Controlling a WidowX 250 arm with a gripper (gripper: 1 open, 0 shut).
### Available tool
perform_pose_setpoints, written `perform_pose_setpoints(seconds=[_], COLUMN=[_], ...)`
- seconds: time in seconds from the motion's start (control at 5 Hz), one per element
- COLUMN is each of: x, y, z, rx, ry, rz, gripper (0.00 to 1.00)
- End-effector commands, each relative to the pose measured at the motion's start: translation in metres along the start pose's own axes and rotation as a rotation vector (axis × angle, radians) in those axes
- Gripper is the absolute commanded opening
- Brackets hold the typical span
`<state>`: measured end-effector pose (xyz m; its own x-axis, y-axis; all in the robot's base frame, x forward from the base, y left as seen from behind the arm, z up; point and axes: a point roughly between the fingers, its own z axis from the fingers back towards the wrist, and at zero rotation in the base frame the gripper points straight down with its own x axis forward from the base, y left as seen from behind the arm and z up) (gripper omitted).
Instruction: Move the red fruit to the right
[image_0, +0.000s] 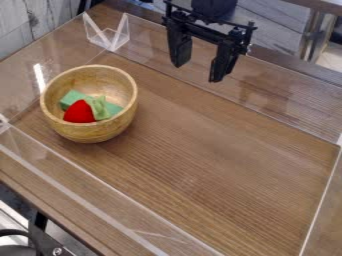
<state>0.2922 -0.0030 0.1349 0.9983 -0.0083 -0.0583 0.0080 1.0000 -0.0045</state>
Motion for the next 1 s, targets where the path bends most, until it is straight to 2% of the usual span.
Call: perform_pose_setpoints(seconds=[0.0, 0.2, 0.6, 0.8], x=[-0.012, -0.038, -0.070, -0.078], y=[0.000, 0.030, 0.106, 0.129], z=[-0.012, -0.019, -0.035, -0.043], rx=[-0.002, 0.001, 0.018, 0.013], ry=[0.031, 0.031, -0.020, -0.036], rz=[0.023, 0.077, 0.023, 0.103], gripper=[1.00, 1.00, 1.00, 1.00])
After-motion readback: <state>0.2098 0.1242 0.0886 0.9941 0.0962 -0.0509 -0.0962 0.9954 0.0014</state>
